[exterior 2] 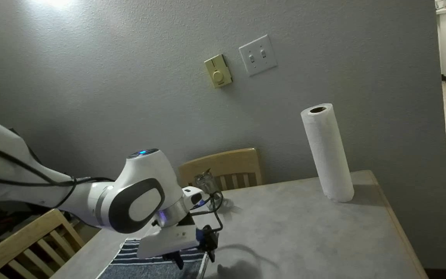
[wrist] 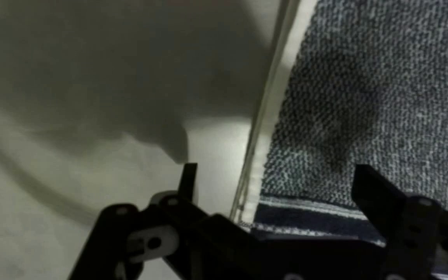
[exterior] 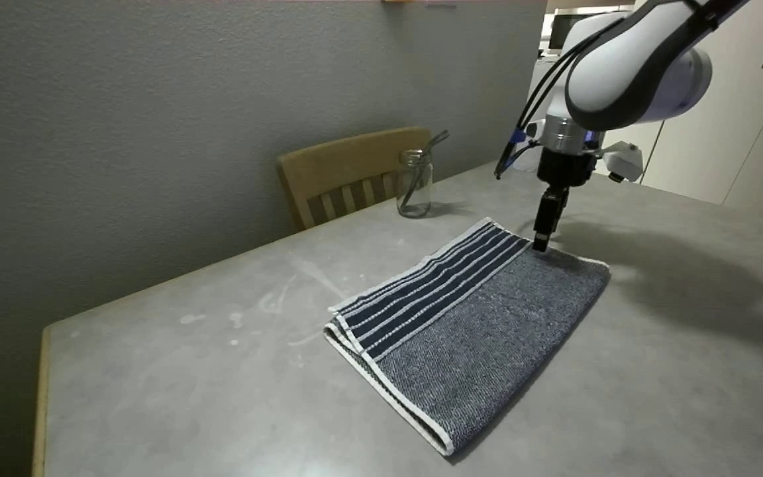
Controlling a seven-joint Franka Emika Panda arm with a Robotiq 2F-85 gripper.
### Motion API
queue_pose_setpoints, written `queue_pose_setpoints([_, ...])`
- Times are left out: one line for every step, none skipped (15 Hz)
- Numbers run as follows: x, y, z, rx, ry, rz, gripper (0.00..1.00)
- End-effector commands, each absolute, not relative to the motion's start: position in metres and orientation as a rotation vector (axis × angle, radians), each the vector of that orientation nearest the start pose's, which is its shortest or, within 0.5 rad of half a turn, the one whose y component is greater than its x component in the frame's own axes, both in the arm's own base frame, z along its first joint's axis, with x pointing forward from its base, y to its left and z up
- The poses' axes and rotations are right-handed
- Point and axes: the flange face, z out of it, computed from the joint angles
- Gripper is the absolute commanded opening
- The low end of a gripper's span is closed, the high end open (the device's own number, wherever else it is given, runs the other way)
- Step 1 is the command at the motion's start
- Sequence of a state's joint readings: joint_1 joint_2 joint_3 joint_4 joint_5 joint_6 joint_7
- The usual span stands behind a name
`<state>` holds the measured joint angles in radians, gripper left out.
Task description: Fold the grey towel on the table.
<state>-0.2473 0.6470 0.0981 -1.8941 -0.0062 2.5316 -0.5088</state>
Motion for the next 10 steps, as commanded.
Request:
queue_pose_setpoints([0.632, -0.102, 0.156, -3.08, -0.524, -0.01, 1.0])
queue_pose_setpoints([0.633, -0.102, 0.155, -3.071, -0.489, -0.024, 1.0])
queue_pose_setpoints([0.634, -0.101, 0.154, -3.043, -0.455, -0.052, 1.0])
queue_pose_setpoints([0.635, -0.101, 0.153, -3.008, -0.421, -0.075, 1.0])
queue_pose_setpoints([0.635, -0.102, 0.152, -2.983, -0.389, -0.094, 1.0])
queue_pose_setpoints([0.633, -0.105, 0.15, -2.956, -0.347, -0.117, 1.0])
queue_pose_setpoints([0.632, -0.109, 0.146, -2.943, -0.311, -0.132, 1.0])
queue_pose_setpoints([0.629, -0.116, 0.144, -2.934, -0.274, -0.145, 1.0])
queue_pose_setpoints([0.627, -0.122, 0.141, -2.93, -0.244, -0.155, 1.0])
queue_pose_setpoints([0.624, -0.128, 0.139, -2.928, -0.221, -0.16, 1.0])
